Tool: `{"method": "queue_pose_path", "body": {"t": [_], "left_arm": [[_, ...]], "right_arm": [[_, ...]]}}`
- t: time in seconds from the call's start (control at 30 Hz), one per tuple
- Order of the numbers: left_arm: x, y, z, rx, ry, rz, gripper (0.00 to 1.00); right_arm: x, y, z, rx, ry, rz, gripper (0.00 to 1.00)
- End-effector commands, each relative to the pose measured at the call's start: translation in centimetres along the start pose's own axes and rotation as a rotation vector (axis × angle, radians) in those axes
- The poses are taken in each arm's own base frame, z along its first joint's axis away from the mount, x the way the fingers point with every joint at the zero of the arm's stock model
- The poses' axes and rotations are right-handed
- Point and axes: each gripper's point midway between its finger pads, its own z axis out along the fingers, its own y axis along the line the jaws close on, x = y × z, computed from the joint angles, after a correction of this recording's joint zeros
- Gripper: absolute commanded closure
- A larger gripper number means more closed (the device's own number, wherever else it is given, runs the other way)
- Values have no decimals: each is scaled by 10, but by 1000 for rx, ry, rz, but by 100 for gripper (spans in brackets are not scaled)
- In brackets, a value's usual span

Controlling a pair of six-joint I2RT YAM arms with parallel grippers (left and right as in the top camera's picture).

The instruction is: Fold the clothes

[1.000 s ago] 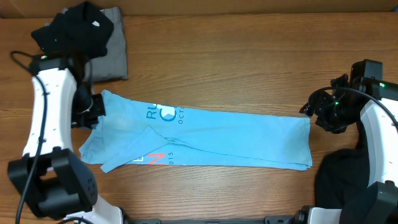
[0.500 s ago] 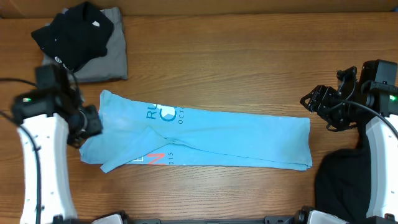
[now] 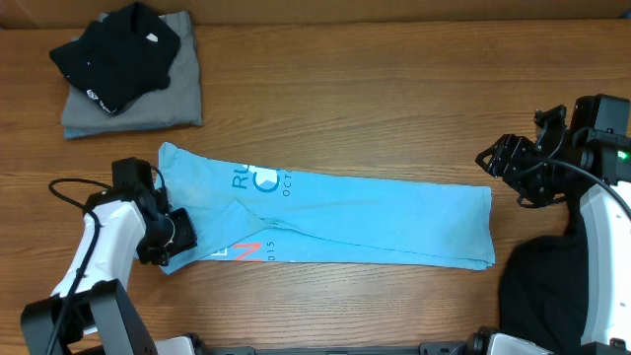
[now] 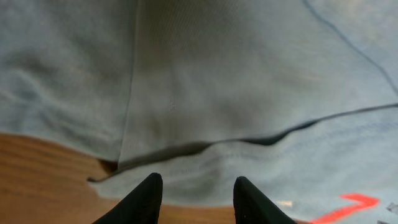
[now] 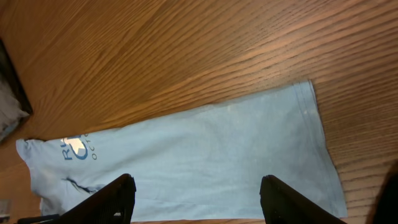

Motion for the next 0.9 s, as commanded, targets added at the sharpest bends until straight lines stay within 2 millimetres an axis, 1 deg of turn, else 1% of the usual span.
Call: {"method": "queue_pose_path", "body": {"t": [0.0,0.13,0.17,0.3,0.37,0.47,0.5,0.6,0.67,0.77,0.83,0.87], "left_arm": [[8,11,12,-46,17,-25,59],[20,11,14,-42,63,-28,59],[22,9,14,-27,71,-28,59],[19,11,14,-40,58,-23,59],[15,14,14,-58,41,-12,67],[10,13,14,-53,20,24,92],[10,13,14,-53,21,24,96],[11,13,11,-54,32,28,96],[10,12,6,-55,39,28,96],[3,10,-7,-55,36,46,96],[0,13,-13,-80,33,54,96],[-2,16,-15,-95,27,51,93]], "right_arm": [[-5,5,-7,-15,-28,0,32],[-5,5,-7,-15,-28,0,32],[-5,5,-7,-15,-28,1,32],[-6,5,-7,-17,-32,3,32],[-6,5,-7,-17,-33,5,32],[-6,5,-7,-17,-33,5,32],[-7,5,-7,-17,-34,5,32],[-7,5,-7,-17,-35,5,32],[-7,5,-7,-17,-35,4,32],[-7,5,-7,-17,-36,4,32],[-7,5,-7,-17,-35,4,32],[-7,5,-7,-17,-34,5,32]]}}
